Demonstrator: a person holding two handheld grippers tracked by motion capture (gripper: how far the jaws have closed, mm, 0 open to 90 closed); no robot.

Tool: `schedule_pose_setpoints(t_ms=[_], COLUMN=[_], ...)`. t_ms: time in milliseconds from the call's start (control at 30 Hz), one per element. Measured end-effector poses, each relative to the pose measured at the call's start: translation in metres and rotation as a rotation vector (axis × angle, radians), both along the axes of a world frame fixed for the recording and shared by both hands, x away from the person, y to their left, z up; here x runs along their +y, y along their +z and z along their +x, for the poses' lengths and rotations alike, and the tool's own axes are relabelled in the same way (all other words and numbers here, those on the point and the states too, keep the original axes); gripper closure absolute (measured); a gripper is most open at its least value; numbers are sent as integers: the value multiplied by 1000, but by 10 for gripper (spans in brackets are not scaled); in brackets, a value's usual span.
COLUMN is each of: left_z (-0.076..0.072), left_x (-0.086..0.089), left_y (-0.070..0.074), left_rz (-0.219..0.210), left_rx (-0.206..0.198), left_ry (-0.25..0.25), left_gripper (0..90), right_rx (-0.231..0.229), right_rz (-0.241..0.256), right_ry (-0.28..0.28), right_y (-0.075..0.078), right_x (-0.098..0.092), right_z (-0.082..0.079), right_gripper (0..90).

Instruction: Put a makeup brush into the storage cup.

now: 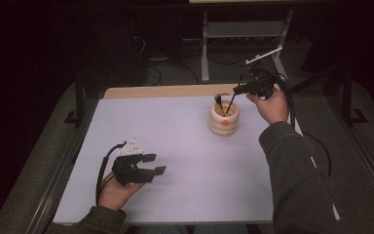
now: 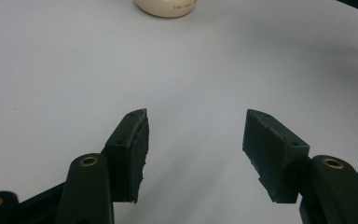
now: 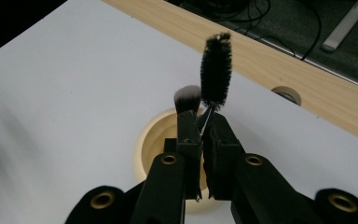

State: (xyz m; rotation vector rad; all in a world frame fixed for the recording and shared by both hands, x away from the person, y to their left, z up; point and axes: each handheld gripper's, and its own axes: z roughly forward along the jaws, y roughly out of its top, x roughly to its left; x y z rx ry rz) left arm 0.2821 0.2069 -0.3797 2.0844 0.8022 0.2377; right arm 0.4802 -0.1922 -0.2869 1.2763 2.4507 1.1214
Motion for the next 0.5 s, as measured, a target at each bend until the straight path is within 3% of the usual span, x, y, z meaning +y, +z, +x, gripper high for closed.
schedule_pose_setpoints(t_ms=[500], left_z=[0], left_x=[1], left_y=[1], left_rz=[6], left_rx=[0], left_ry=[-2], left_gripper=[401], right_rx=[9], right_rz=[3], right_ry=[-11], right_y=[-15], right_x=[-2], right_z=[1], right_gripper=[844])
